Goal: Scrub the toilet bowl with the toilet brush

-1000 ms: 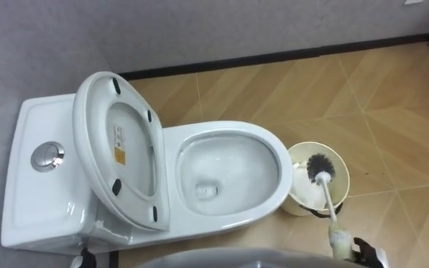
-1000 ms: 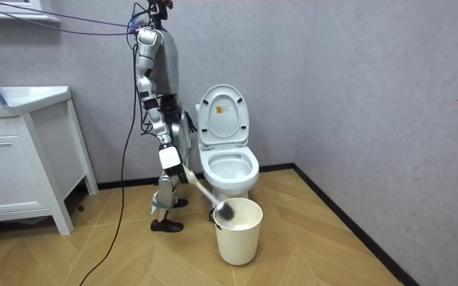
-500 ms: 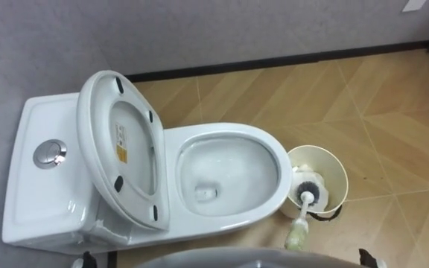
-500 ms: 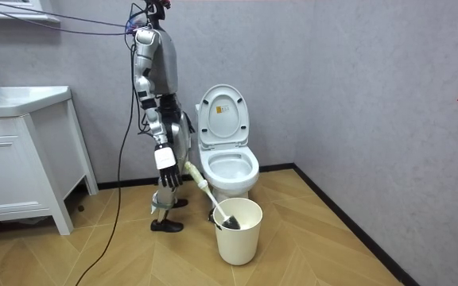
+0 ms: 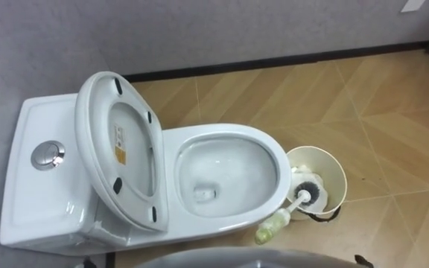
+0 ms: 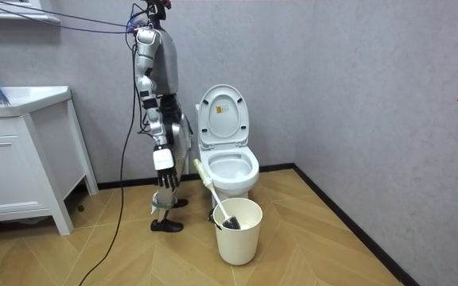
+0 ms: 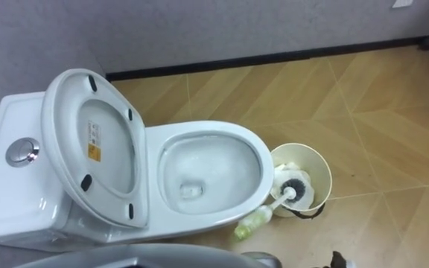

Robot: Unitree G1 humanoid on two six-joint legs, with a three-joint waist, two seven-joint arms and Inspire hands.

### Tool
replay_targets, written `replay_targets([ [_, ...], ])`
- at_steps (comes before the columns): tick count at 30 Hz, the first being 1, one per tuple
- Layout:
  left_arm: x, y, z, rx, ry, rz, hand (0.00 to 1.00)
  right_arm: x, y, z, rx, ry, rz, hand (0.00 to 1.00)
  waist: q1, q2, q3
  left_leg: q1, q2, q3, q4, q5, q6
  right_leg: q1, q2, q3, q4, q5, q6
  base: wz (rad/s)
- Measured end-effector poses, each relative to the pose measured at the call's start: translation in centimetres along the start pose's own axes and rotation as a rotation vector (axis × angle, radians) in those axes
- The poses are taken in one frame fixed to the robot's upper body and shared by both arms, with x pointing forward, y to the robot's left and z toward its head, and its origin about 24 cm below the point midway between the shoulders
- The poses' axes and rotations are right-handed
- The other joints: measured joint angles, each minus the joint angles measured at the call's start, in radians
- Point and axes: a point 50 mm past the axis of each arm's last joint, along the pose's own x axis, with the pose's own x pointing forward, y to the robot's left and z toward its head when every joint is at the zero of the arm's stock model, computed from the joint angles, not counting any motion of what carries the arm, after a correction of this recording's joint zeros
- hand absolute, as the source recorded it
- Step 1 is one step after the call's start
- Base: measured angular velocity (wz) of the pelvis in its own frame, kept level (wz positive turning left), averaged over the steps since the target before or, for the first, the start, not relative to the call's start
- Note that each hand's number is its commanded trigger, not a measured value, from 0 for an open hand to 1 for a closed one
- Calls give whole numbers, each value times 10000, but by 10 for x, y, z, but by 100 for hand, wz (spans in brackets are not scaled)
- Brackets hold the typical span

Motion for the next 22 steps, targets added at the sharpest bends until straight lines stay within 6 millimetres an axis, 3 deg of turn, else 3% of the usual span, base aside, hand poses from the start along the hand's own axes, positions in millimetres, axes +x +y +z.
replay_targets([
  [4,-1,-1,-8,-78,433,-270,0,-2,4,-21,-244,1227,844,0,6,-51,-3,155,-16,-31,-10,-1,0,172,-22,-24,-19,-4,3,0],
  [9,-1,-2,-11,-73,673,-527,0,-5,10,-33,-432,2060,1854,0,16,-67,-7,176,-5,-35,-1,-1,2,169,-22,-25,25,0,8,0],
  [22,-1,-6,-10,-112,858,-1159,0,-5,19,-25,-1365,2394,3458,0,34,-186,-11,226,8,-53,26,-2,4,175,-23,-99,159,-19,-4,0],
])
